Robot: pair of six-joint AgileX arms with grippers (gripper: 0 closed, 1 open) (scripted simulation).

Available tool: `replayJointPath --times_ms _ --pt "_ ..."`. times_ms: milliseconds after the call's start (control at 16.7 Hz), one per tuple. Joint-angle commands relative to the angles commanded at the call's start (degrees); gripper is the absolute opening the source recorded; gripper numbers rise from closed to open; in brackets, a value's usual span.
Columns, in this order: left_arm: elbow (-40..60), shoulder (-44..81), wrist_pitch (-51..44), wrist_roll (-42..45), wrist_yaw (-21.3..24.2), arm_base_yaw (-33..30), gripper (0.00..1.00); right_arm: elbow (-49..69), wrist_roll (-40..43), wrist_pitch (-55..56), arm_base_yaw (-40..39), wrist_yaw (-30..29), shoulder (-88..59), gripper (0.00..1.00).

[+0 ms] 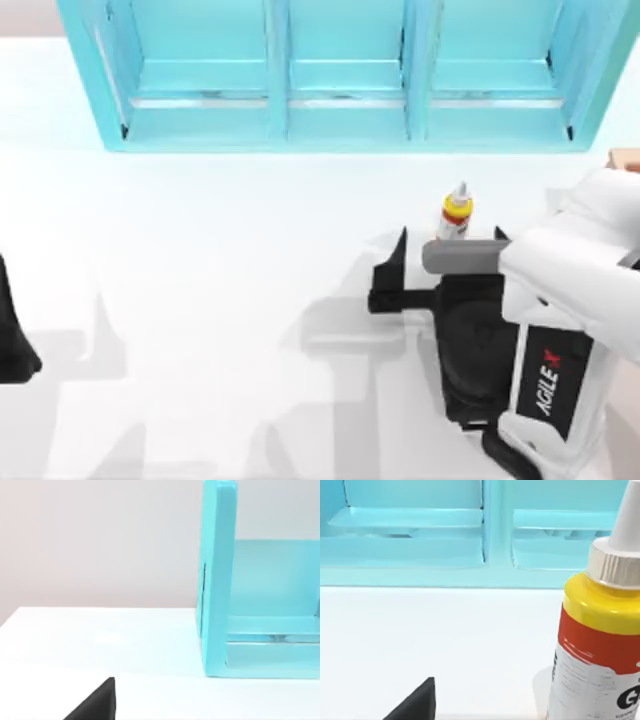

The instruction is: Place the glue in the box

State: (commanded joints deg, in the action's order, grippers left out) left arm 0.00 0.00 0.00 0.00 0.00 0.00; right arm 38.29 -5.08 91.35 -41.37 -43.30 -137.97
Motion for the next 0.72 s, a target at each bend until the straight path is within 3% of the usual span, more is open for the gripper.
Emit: replayJointPath --times_ms 300,600,720 --pt "0.0 0.0 0.0 0.0 0.0 0.0 1.0 7.8 1.0 -4.9 5.6 5.5 -2.2 1.0" --pt "0.0 0.0 0.0 0.0 0.0 0.0 1.0 8.3 1.1 -5.3 5.9 5.9 -2.3 1.0" --pt "0.0 0.0 0.0 0.0 0.0 0.0 1.0 8.3 1.1 -5.3 5.9 5.9 -2.3 0.85"
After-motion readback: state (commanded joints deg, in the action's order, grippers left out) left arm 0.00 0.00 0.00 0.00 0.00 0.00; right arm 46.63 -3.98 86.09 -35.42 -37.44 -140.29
